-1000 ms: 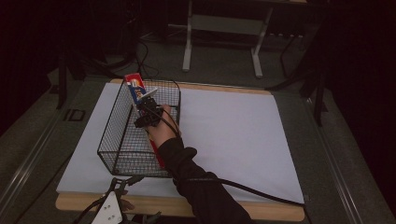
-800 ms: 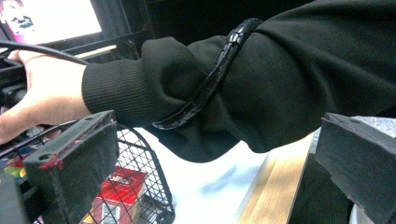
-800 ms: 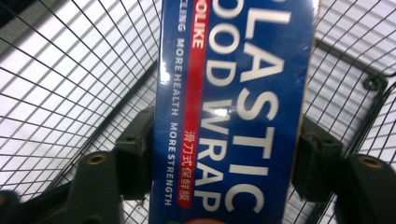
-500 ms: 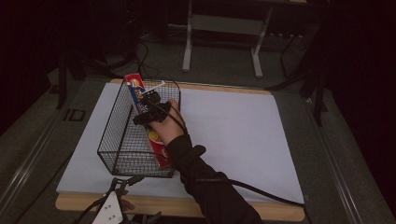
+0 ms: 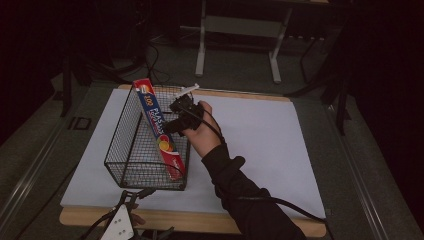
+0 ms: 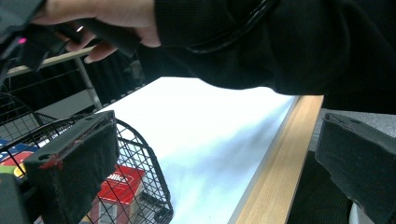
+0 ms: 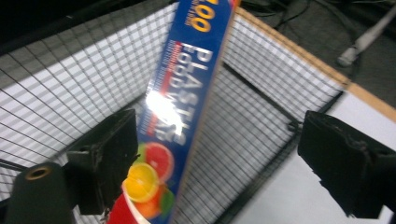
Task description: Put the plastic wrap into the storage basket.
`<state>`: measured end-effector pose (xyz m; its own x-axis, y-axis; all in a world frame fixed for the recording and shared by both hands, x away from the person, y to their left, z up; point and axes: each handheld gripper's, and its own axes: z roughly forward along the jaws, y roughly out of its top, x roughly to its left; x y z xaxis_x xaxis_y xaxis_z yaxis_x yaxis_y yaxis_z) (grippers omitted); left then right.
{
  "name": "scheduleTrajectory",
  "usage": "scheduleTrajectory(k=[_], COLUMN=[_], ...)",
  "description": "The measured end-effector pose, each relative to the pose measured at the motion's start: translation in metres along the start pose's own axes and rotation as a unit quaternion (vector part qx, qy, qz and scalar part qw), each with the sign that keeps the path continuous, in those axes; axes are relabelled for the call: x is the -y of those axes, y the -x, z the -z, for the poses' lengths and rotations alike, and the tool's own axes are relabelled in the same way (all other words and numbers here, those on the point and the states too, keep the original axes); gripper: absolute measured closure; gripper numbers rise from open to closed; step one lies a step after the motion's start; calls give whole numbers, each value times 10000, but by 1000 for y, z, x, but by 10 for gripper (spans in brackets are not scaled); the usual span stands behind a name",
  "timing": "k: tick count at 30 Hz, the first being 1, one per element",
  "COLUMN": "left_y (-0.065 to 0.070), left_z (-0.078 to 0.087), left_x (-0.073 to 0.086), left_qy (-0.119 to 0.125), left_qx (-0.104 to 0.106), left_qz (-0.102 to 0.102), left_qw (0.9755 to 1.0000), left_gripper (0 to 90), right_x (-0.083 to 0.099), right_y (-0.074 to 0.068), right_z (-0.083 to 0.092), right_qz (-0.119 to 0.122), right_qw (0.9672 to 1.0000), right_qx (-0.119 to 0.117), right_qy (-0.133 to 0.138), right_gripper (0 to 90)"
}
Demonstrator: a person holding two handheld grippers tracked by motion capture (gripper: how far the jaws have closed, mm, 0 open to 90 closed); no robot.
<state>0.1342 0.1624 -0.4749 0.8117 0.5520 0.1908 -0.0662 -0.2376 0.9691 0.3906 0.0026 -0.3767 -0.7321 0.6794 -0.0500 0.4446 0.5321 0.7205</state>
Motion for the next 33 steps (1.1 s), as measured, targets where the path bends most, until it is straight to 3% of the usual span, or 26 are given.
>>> scheduleTrajectory(k=[11, 18, 33], left_y=[-1, 0, 0], left_z=[-1, -1, -2], left_x=[0, 0, 0], left_qy=[-37, -35, -41], left_qx=[-22, -22, -16], left_qz=[-5, -3, -12], left_qw=[10000, 10000, 10000], left_gripper=[1, 1, 1], right_x=[24, 46, 106], right_y=[30, 40, 58], right_z=[37, 50, 73], right_qz=[-183, -198, -284], right_qw=[9988, 9978, 9957], right_qx=[284, 422, 383], right_qy=[341, 481, 789], right_gripper=[133, 133, 134])
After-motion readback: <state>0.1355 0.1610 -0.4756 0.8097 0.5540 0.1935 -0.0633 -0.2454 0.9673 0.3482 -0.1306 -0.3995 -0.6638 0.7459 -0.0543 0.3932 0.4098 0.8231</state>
